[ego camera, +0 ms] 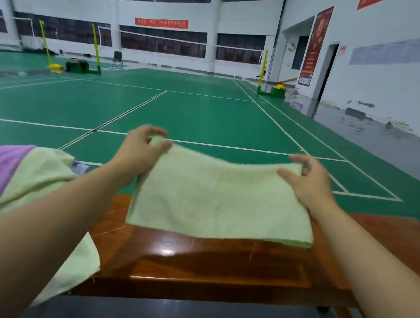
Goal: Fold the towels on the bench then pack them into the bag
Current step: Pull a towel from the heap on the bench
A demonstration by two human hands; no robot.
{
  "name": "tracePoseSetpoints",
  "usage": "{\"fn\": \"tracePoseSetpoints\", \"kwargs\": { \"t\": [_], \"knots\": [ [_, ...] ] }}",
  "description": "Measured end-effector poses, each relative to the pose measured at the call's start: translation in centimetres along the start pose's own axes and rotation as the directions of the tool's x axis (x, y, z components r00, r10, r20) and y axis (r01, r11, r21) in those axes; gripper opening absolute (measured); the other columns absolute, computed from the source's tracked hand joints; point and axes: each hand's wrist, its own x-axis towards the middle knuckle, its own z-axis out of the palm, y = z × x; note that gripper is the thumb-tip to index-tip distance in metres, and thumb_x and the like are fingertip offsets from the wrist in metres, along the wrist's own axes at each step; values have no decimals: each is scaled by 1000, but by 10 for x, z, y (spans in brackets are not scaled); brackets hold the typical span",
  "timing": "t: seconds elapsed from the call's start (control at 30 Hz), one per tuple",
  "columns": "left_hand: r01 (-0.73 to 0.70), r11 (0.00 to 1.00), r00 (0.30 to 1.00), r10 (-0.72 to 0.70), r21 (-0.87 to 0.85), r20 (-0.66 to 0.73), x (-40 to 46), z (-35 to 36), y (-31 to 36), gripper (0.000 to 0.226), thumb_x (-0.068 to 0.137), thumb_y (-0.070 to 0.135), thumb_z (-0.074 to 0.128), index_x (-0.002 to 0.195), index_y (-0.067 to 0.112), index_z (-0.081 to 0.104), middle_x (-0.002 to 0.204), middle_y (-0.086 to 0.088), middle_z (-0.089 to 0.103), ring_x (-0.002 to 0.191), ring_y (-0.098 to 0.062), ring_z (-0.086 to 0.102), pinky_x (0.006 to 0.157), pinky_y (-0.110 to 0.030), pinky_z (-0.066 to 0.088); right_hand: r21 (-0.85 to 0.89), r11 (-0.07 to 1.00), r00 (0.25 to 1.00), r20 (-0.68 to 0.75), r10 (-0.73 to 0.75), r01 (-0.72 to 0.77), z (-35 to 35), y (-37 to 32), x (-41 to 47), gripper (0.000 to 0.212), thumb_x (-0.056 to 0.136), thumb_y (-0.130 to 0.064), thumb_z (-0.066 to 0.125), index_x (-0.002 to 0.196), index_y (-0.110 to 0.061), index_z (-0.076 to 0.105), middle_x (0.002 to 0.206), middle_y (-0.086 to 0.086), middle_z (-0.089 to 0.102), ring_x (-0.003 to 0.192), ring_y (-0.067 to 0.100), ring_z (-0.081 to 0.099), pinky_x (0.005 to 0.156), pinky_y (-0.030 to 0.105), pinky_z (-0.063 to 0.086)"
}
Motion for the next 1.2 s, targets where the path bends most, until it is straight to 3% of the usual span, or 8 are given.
{"fn": "tracePoseSetpoints", "kwargs": {
  "t": [0.17, 0.33, 0.47, 0.67, 0.77, 0.9, 1.07, 1.2],
  "knots": [
    [184, 846, 924, -323, 500, 207, -20, 20, -90, 48, 88, 32, 77, 131, 15, 61, 129, -11, 62, 106, -24, 61, 92, -31, 49, -421, 889, 902, 290, 320, -180, 28, 75, -19, 55, 80, -26, 86, 127, -15, 60, 111, 4, 63, 97, 21, 62, 86, 32, 51],
    [159, 820, 949, -280, 550, 144, -26, 17, -122, 60, 92, 51, 66, 139, 16, 51, 137, -16, 51, 121, -30, 55, 107, -40, 43, -619, 786, 971, 193, 143, 7, 36, 70, -33, 48, 92, -37, 70, 135, -23, 54, 135, 1, 51, 122, 23, 54, 101, 38, 46],
    [8, 728, 978, -147, 686, 144, -40, 36, -111, 58, 93, 61, 57, 139, 26, 51, 143, -10, 43, 135, -31, 38, 112, -46, 33, -641, 740, 929, 365, 61, 203, 55, 57, -50, 50, 102, -50, 49, 145, -26, 48, 156, -3, 39, 144, 19, 36, 116, 41, 31],
    [-291, 727, 918, 28, 622, 396, -41, 75, -82, 40, 97, 54, 56, 126, 27, 61, 129, 3, 59, 123, -20, 52, 103, -38, 42, -751, 658, 954, 235, 187, 56, 57, 57, -55, 60, 101, -57, 44, 149, -24, 38, 155, 2, 37, 141, 27, 36, 114, 44, 33],
    [-248, 788, 880, -60, 563, 472, -29, 99, -74, 42, 98, 49, 58, 129, 21, 60, 129, 1, 62, 117, -20, 58, 100, -38, 47, -650, 715, 932, 362, -5, 256, 63, 46, -66, 48, 101, -52, 49, 142, -27, 48, 149, -6, 44, 139, 18, 37, 115, 38, 30],
    [-210, 698, 873, -182, 685, 453, -13, 113, -80, 45, 94, 57, 59, 126, 26, 61, 128, -3, 63, 118, -26, 57, 101, -44, 46, -494, 735, 783, 616, -81, 465, 90, 33, -85, 39, 101, -50, 51, 132, -28, 58, 153, -8, 45, 142, 13, 36, 117, 34, 26],
    [-125, 679, 901, -228, 724, 370, -8, 92, -90, 52, 95, 61, 55, 135, 27, 55, 136, -7, 52, 128, -30, 45, 109, -46, 38, -483, 803, 769, 637, 49, 349, 116, 27, -59, 49, 100, -51, 53, 142, -27, 47, 146, -2, 52, 134, 21, 48, 111, 40, 39],
    [-71, 611, 874, -344, 789, 345, -7, 55, -98, 74, 83, 70, 64, 144, 33, 44, 146, -8, 39, 139, -32, 33, 114, -49, 30, -611, 682, 727, 666, 167, 402, 135, 17, -30, 58, 91, -63, 60, 136, -27, 53, 135, 0, 59, 126, 25, 52, 106, 41, 41]
  ]
}}
